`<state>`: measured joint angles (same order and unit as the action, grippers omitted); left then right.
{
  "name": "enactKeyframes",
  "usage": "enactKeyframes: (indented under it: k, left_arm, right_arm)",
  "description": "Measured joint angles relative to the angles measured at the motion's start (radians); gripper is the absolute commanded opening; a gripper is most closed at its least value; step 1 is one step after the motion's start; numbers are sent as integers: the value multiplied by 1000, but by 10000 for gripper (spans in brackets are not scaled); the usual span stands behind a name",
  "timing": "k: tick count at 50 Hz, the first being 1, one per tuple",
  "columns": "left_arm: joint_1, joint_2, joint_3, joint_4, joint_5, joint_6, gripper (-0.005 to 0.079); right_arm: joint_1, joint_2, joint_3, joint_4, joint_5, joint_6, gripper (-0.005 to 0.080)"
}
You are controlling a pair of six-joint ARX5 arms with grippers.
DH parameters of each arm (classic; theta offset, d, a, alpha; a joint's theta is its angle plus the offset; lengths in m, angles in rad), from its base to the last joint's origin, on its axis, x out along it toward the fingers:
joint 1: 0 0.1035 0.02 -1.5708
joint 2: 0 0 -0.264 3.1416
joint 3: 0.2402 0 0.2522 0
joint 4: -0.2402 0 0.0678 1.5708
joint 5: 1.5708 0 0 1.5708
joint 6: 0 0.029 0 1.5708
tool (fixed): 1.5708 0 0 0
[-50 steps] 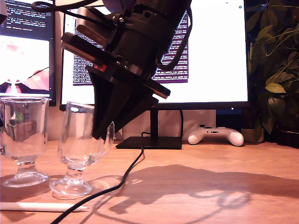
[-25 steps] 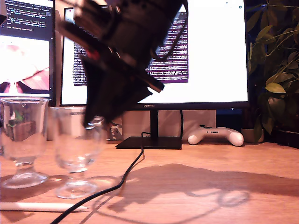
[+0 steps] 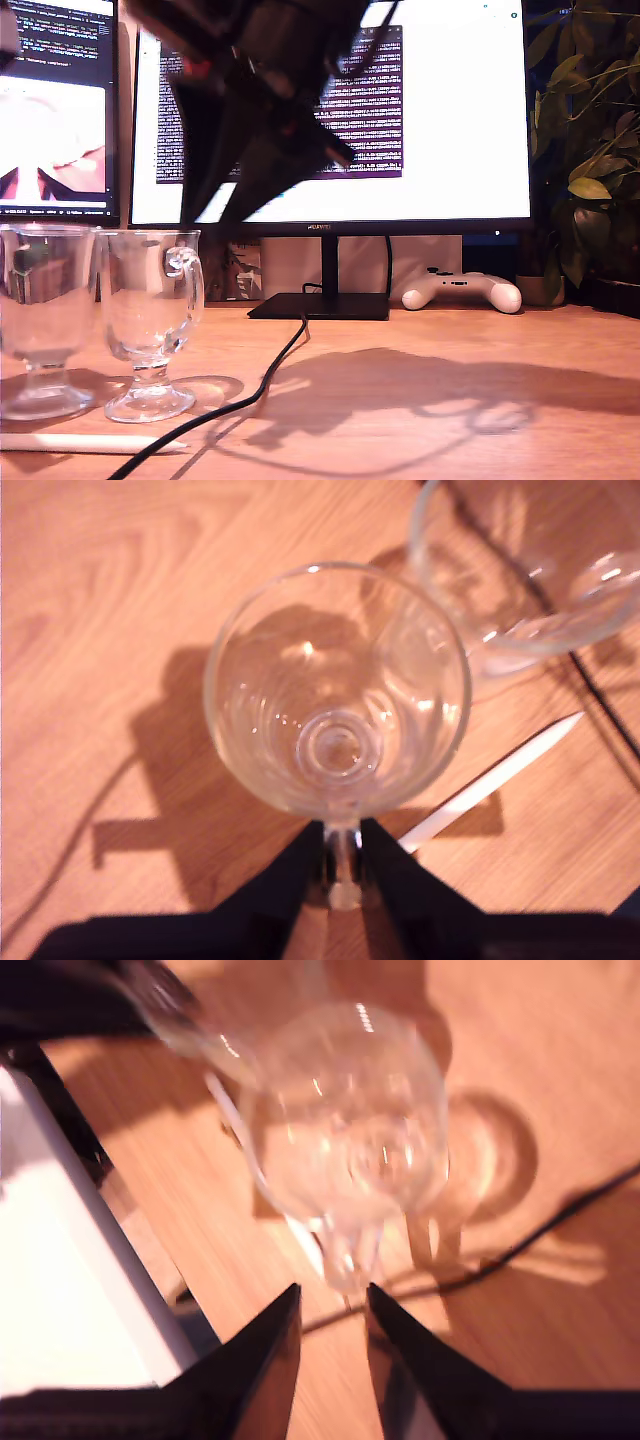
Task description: Pick the small glass cups in front of you with each of your hands, and place them behind the white pen
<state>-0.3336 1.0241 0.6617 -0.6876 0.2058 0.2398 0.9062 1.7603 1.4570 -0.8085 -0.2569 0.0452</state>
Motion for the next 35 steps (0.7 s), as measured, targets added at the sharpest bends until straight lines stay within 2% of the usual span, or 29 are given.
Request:
enactKeyframes:
  k: [6,9,25,35]
  left_arm:
    - [0,14,0,7,-3,0,141]
    - [0,20,0,8,-3,0,165]
    - [0,8,0,-2,-3,-10,168]
    - [0,-124,0,-42,-5,-10,163]
  right_arm:
    - [0,-15,12,-7,-2,-7,185]
    - [1,-25,14,-21,-3,-16,185]
    - [2,-38,26,-32,-3,-22,184]
    - [-11,-38,26,-71,-3,-43,168]
